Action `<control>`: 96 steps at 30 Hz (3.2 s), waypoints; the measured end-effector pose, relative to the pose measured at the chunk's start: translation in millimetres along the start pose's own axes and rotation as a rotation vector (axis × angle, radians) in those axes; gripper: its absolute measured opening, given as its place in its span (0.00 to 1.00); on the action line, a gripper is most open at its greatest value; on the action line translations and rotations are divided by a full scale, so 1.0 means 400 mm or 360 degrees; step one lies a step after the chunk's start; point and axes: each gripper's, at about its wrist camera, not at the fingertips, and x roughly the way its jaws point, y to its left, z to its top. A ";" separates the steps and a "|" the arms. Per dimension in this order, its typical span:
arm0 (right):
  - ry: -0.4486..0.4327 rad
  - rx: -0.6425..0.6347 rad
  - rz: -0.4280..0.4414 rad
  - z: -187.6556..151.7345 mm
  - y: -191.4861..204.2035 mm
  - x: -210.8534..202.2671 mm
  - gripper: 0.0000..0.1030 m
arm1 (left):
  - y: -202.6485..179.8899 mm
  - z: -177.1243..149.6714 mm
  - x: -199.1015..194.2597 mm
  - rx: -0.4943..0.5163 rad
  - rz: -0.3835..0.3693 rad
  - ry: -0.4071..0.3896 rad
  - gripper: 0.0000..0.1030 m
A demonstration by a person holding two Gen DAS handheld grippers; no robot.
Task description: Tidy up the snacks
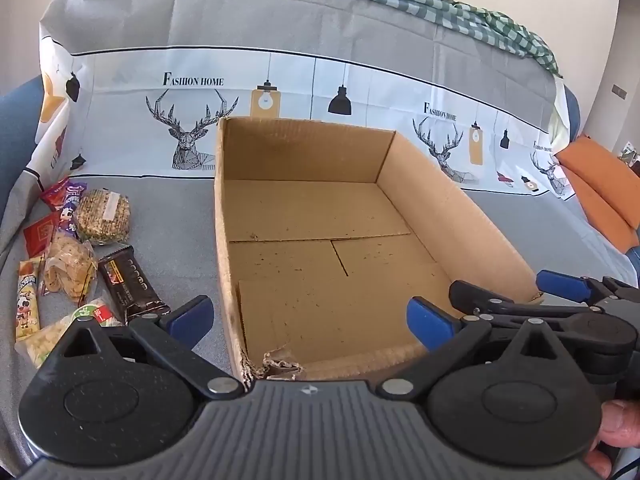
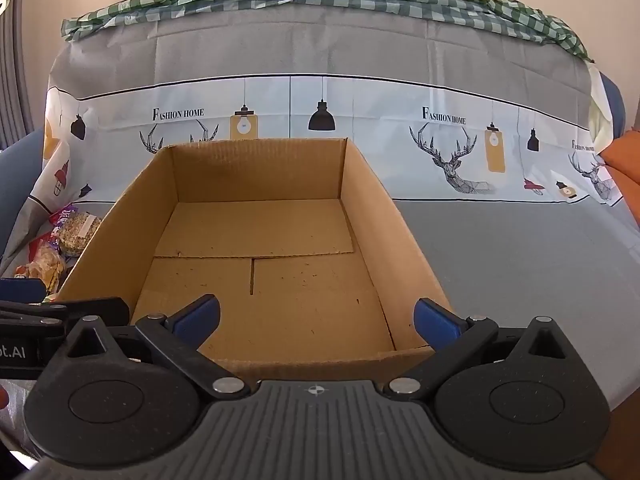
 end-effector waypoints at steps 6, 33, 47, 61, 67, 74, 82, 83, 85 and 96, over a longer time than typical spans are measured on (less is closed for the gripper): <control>0.0017 0.0000 -0.0011 0.001 -0.001 0.004 0.98 | -0.002 -0.007 0.007 0.0018 -0.0054 0.0036 1.00; -0.0040 -0.0012 -0.0025 0.001 0.002 0.000 0.95 | -0.005 -0.014 0.013 0.0029 -0.0063 0.0063 1.00; -0.0084 -0.0023 -0.0034 0.001 0.002 -0.004 0.94 | 0.018 -0.016 0.020 -0.0010 -0.0052 0.0097 1.00; -0.0108 -0.0006 0.0000 0.000 0.056 -0.010 0.83 | 0.071 0.004 -0.014 -0.0088 -0.0059 0.0052 0.99; -0.0152 0.0041 0.0102 0.015 0.129 -0.020 0.70 | 0.138 0.008 -0.055 -0.0134 -0.0081 0.0014 0.81; -0.0227 0.0099 0.0270 0.020 0.235 -0.027 0.49 | 0.300 0.091 -0.124 -0.0193 -0.0059 -0.0062 0.23; -0.0330 -0.0081 0.0554 0.001 0.414 -0.036 0.47 | 0.575 0.102 -0.044 -0.0340 0.0126 0.0090 0.23; -0.0325 -0.0106 0.0588 -0.002 0.434 -0.032 0.47 | 0.610 0.095 -0.021 -0.0447 0.0136 0.0190 0.24; -0.0325 -0.0155 0.0634 -0.011 0.469 -0.025 0.47 | 0.666 0.088 -0.014 -0.0602 0.0111 0.0216 0.24; -0.0191 -0.0277 0.0650 -0.042 0.587 0.129 0.48 | 0.734 0.077 0.033 -0.0686 0.0411 0.0240 0.24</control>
